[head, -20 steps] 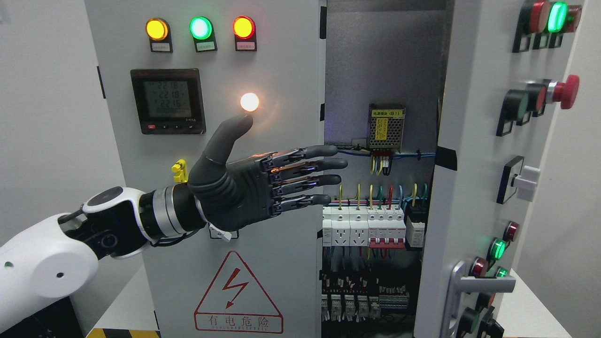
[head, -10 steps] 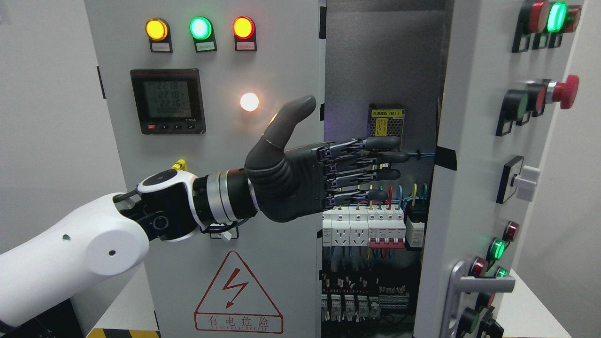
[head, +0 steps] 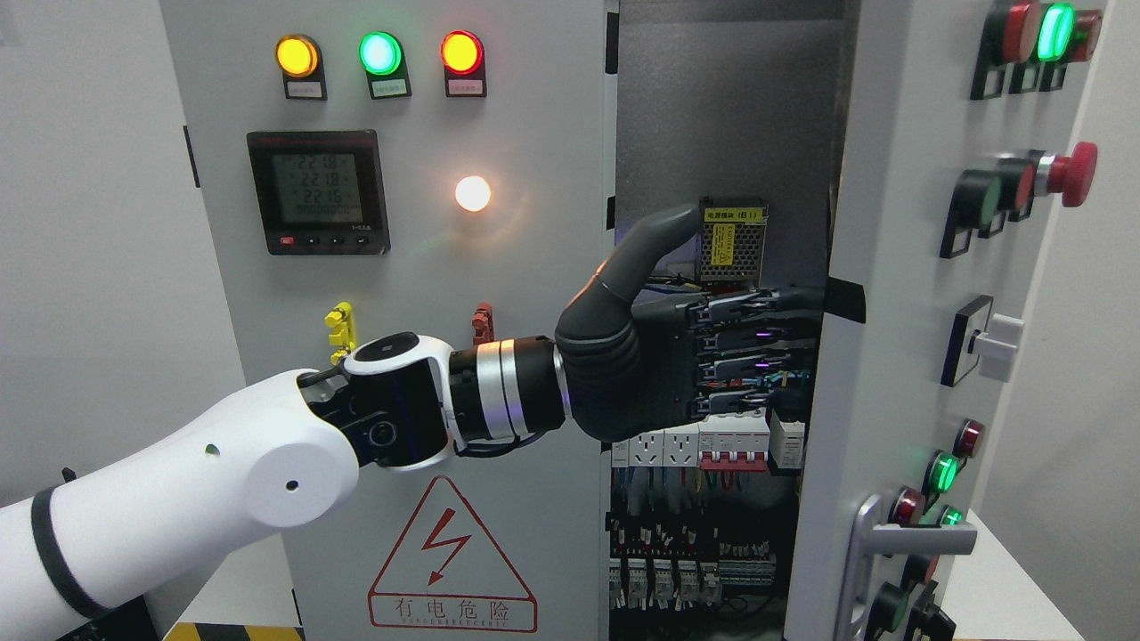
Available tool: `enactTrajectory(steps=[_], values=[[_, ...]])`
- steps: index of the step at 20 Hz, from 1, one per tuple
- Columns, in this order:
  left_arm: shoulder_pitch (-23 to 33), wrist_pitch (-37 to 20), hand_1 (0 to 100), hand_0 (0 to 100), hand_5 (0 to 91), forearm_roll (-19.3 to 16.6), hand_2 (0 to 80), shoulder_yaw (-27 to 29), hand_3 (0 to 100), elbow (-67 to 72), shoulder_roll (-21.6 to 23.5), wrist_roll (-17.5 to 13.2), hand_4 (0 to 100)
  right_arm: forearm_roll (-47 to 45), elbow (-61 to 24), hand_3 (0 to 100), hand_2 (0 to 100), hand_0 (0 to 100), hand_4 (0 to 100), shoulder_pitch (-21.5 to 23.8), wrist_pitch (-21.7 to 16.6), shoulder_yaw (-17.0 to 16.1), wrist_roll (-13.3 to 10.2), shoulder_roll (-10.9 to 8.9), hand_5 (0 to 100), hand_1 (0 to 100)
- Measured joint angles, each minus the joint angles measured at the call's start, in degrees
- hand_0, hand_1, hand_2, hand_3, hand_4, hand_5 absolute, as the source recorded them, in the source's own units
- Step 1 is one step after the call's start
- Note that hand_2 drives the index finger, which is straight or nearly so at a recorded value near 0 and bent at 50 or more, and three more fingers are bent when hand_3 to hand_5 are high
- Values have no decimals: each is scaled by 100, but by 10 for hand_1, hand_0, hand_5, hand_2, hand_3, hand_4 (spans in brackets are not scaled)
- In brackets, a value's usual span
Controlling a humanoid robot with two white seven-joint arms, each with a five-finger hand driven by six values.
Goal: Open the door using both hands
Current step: 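Insert the left hand fingers behind the inner edge of the door, then push the door farther open with the left hand, swinging it away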
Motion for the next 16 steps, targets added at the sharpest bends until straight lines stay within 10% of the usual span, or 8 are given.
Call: enactTrajectory(steps=[16], values=[[-99,-16,0,0,0,-22,0,-89,0,-12,-705,572,0,0,0,0,0,383,0,-3,0,0,3,1,0,0]])
